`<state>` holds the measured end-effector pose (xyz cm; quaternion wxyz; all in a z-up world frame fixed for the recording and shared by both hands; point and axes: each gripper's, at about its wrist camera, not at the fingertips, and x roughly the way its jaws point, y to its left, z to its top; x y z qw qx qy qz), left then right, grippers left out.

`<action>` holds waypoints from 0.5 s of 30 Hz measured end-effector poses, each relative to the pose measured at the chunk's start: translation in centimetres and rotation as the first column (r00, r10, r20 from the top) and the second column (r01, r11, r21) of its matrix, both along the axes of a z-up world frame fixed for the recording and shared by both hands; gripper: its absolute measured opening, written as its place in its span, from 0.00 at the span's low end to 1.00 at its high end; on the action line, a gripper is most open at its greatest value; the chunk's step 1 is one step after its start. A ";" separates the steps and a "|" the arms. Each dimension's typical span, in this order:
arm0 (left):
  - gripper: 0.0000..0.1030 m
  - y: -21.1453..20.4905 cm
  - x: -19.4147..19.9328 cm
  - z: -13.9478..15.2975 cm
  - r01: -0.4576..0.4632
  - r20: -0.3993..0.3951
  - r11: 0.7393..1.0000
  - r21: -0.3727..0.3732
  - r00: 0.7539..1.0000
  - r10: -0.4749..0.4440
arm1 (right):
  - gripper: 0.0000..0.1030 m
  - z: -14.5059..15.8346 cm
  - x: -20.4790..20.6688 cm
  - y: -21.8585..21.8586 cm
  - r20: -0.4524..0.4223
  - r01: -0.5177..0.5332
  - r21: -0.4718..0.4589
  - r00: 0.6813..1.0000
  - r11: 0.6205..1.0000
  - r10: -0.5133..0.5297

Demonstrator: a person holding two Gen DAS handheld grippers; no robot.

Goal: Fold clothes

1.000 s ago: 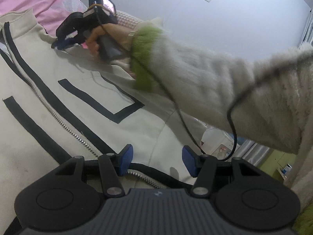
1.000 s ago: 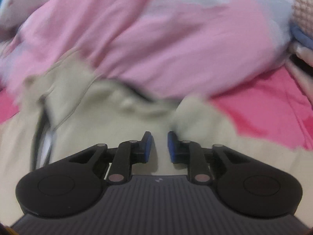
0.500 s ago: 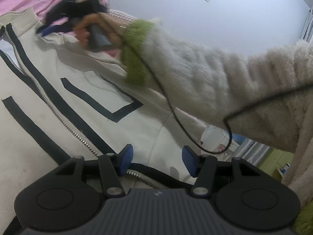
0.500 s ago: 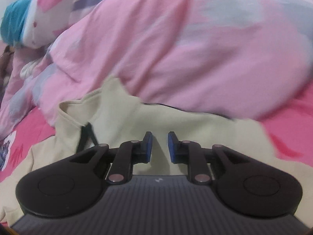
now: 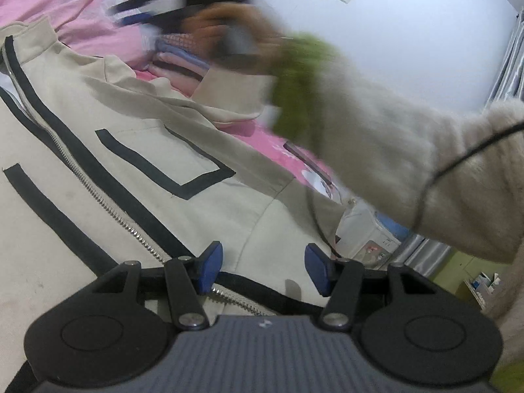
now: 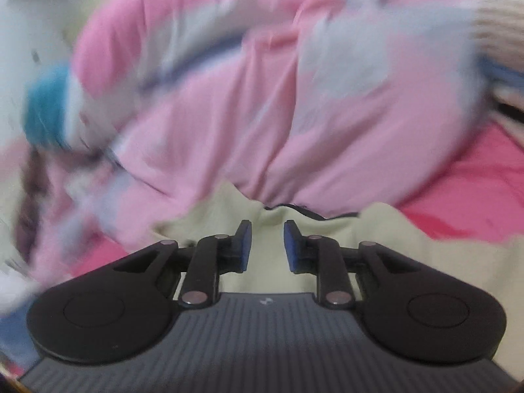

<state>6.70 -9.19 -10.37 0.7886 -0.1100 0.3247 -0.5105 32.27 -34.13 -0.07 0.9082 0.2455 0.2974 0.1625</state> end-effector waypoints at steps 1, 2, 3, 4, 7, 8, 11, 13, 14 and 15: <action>0.54 -0.2 -0.1 0.1 -0.002 0.007 1.000 0.010 1.000 0.002 | 0.22 1.0 -2.1 -0.9 0.023 0.017 0.011 1.000 1.000 -0.017; 0.54 -0.3 -0.2 0.2 -0.005 0.016 1.000 0.022 1.000 0.005 | 0.23 2.3 -5.3 -2.4 0.049 0.069 -0.003 0.996 0.998 -0.069; 0.54 -0.5 -0.3 0.3 -0.008 0.025 0.999 0.033 1.000 0.007 | 0.24 3.6 -8.6 -3.9 0.076 0.126 -0.018 0.989 0.992 -0.124; 0.55 -0.7 -0.5 0.4 -0.011 0.034 0.999 0.045 0.999 0.010 | 0.27 4.9 -11.9 -5.5 0.104 0.183 -0.033 0.978 0.983 -0.179; 0.55 -1.2 -0.8 0.8 -0.021 0.061 0.997 0.079 0.998 0.016 | 0.33 8.8 -21.9 -10.1 0.190 0.352 -0.065 0.923 0.934 -0.335; 0.56 -1.4 -0.9 0.9 -0.024 0.070 0.996 0.091 0.997 0.018 | 0.36 10.1 -25.2 -11.6 0.220 0.406 -0.072 0.897 0.911 -0.383; 0.56 -1.8 -1.5 1.3 -0.038 0.100 0.991 0.131 0.995 0.025 | 0.41 14.0 -35.2 -16.2 0.310 0.562 -0.083 0.800 0.823 -0.514; 0.56 -2.1 -1.8 1.5 -0.050 0.116 0.986 0.158 0.993 0.031 | 0.45 13.6 -37.7 -17.2 0.311 0.588 -0.075 0.781 0.805 -0.542; 0.56 -2.3 -1.9 1.7 -0.058 0.123 0.983 0.173 0.992 0.037 | 0.48 13.2 -38.7 -17.6 0.309 0.599 -0.071 0.773 0.798 -0.553; 0.56 -2.5 -2.1 1.8 -0.067 0.127 0.980 0.186 0.991 0.043 | 0.49 12.9 -39.8 -18.0 0.307 0.610 -0.066 0.766 0.790 -0.565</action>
